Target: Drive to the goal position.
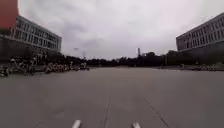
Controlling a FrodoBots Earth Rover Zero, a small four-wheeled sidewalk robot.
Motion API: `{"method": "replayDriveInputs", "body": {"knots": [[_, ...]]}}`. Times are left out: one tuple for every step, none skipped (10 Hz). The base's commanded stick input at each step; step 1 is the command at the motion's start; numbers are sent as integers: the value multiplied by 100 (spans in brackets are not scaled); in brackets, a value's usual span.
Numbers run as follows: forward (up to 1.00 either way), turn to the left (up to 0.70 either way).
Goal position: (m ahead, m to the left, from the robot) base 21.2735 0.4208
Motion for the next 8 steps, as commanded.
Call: {"method": "replayDriveInputs", "body": {"knots": [[70, 0], [70, 0], [70, 0], [70, 0], [70, 0], [70, 0], [70, 0], [70, 0]]}}
